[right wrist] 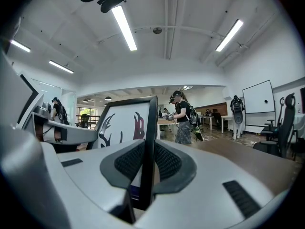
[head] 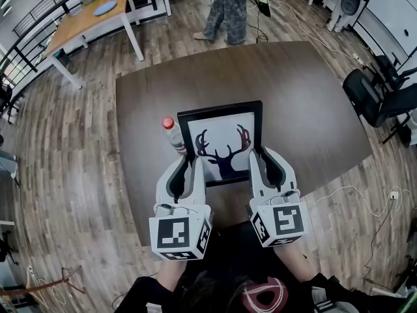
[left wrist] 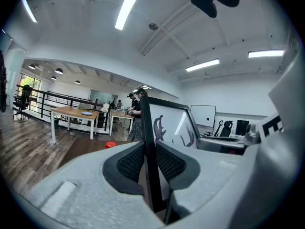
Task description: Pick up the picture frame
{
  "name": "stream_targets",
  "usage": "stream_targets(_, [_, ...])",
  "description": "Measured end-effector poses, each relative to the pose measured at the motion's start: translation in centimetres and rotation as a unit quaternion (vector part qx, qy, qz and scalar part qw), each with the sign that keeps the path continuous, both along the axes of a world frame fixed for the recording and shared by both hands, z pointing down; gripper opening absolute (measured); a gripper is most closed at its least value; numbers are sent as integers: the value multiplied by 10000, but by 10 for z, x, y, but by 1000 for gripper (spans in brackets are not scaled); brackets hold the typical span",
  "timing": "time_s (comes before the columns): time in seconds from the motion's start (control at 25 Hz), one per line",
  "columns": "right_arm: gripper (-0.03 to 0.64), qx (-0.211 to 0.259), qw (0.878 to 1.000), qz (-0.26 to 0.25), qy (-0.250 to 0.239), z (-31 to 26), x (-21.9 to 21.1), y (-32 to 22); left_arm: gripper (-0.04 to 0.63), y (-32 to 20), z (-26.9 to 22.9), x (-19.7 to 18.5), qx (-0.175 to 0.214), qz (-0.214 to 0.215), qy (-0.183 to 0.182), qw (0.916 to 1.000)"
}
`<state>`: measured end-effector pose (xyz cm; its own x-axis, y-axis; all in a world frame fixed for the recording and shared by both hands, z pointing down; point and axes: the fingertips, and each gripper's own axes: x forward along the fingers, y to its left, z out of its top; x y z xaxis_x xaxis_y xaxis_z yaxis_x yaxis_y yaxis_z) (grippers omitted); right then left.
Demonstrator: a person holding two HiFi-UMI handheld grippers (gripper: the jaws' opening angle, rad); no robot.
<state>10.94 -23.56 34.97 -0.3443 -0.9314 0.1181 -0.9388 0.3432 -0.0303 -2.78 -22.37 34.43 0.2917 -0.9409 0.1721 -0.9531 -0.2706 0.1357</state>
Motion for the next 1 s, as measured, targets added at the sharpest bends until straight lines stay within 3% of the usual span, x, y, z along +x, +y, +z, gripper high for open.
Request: stream_targets(1.0, [74, 62, 10000, 24, -14, -2, -1, 1, 80, 1, -5, -1, 99, 63, -78, 9999])
